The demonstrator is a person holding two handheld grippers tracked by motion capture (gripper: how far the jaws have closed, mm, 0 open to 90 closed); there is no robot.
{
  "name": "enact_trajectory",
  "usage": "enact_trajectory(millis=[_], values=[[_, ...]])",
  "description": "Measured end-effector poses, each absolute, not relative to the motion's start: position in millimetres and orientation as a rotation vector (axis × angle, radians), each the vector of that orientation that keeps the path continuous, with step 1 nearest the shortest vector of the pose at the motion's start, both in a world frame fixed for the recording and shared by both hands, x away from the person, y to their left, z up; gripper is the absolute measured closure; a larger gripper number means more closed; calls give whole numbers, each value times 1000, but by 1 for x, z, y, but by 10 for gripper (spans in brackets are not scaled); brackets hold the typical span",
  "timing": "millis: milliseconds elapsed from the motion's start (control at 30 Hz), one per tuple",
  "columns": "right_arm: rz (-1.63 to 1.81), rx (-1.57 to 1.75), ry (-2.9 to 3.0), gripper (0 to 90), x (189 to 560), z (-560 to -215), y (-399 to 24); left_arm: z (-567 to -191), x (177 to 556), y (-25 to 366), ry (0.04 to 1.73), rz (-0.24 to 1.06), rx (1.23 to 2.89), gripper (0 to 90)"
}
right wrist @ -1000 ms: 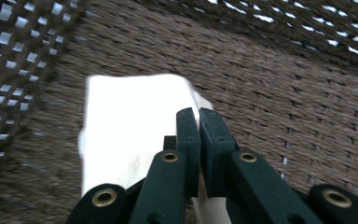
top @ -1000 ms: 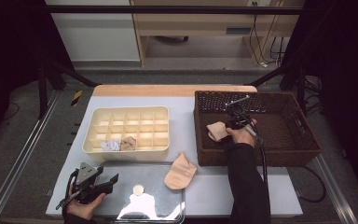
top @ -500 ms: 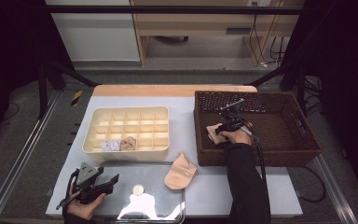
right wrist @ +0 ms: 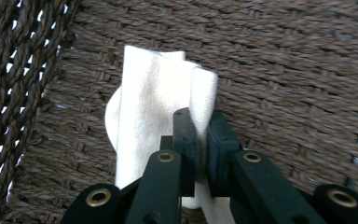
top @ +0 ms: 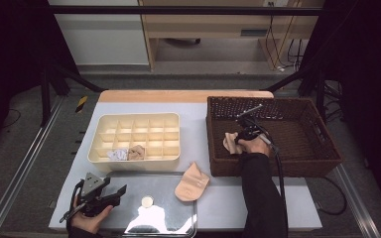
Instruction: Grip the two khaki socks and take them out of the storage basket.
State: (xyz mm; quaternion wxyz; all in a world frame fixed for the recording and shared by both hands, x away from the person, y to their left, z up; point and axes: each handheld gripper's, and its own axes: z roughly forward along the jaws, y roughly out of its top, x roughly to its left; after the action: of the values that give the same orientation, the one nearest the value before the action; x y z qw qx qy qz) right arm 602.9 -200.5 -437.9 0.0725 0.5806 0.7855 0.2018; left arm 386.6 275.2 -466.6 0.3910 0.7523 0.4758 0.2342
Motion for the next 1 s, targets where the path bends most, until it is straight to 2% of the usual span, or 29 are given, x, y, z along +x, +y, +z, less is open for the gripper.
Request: enact_trajectory(millis=[500, 1000], values=[[1003, 1664, 2068, 848, 574, -379, -219, -467, 387, 275, 1216, 589, 1908, 320], [1137, 1485, 1976, 847, 528, -335, -225, -466, 387, 276, 1218, 586, 1902, 317]])
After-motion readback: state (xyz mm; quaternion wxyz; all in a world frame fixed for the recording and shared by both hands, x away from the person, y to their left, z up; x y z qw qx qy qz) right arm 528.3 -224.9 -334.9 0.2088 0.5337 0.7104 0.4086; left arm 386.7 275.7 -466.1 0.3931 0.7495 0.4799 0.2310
